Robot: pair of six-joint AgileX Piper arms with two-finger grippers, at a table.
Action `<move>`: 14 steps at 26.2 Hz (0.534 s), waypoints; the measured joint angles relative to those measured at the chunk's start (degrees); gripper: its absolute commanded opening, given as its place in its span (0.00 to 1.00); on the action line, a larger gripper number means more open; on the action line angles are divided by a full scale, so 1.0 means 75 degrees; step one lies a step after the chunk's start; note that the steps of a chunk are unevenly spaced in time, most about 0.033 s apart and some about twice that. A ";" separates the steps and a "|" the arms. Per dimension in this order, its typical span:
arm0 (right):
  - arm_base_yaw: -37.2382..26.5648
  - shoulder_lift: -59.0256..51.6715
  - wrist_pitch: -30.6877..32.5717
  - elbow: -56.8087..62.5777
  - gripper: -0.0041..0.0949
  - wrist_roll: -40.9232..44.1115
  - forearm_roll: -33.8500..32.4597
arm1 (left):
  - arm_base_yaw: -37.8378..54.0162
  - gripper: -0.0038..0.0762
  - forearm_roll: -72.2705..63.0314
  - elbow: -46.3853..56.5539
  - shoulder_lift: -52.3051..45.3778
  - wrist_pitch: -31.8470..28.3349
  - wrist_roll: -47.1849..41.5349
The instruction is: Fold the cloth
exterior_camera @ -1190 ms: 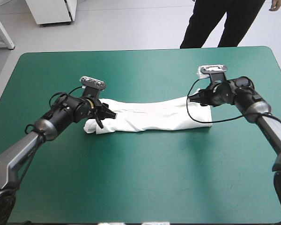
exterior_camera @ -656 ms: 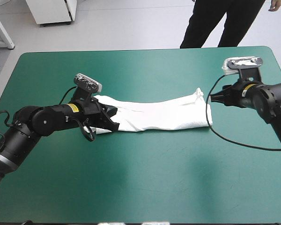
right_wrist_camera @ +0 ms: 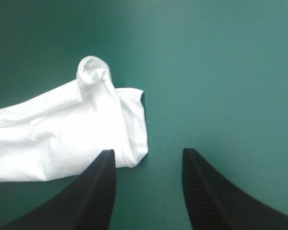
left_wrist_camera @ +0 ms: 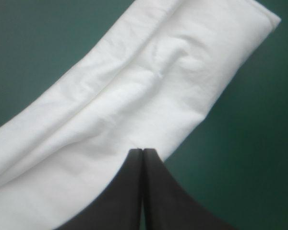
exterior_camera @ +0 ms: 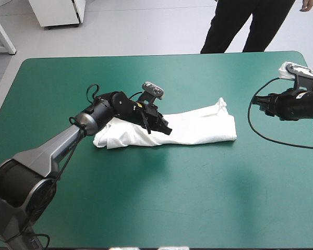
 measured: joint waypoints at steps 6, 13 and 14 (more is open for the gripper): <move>-0.0113 0.0847 0.0063 0.0000 0.46 -0.0864 0.0853 | -0.0141 0.04 0.0488 -0.0440 0.0906 -0.0094 -0.0348; -0.0113 0.1748 0.0303 0.0000 0.54 -0.1614 0.1404 | -0.0191 0.04 0.0832 -0.1013 0.1893 -0.0100 -0.0743; -0.0113 0.1812 0.0323 0.0000 0.59 -0.1649 0.1426 | -0.0191 0.04 0.0823 -0.1053 0.1914 -0.0091 -0.0758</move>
